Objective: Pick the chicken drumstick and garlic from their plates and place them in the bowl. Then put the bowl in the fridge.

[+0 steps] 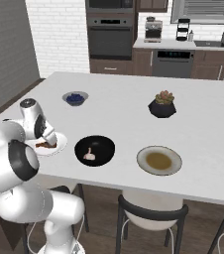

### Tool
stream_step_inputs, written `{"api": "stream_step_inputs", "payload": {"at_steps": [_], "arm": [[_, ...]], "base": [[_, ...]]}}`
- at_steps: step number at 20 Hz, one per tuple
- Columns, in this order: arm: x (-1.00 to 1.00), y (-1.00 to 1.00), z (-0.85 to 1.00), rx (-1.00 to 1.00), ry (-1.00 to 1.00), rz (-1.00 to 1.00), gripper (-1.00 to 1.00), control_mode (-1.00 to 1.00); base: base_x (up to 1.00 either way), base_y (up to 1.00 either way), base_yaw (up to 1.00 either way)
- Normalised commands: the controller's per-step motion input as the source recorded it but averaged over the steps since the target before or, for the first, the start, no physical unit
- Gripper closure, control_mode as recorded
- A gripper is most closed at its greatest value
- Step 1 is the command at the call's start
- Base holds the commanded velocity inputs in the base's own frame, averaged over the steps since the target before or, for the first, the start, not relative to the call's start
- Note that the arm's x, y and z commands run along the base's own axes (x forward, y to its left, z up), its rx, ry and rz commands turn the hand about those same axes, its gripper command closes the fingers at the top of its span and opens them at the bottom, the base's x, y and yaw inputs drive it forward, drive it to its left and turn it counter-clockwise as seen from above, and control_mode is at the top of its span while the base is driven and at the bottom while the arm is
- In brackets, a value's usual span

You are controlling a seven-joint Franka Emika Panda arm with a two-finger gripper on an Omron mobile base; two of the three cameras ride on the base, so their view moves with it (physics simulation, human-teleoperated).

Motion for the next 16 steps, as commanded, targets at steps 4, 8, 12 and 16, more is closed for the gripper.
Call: {"api": "stream_step_inputs", "payload": {"at_steps": [4,8,12,16], "arm": [[0.24,0.06,-0.26,0.03,0.14,-0.11,-1.0,-1.0],[0.02,0.1,-0.42,0.01,0.09,-0.08,-1.0,-1.0],[0.03,0.01,-0.27,0.0,0.0,-0.05,-1.0,-1.0],[0.01,0.03,-0.31,0.0,0.0,-0.06,-1.0,-1.0]], "base": [[0.0,0.0,0.0],[0.0,0.0,0.0],[0.0,0.0,0.0],[0.0,0.0,0.0]]}}
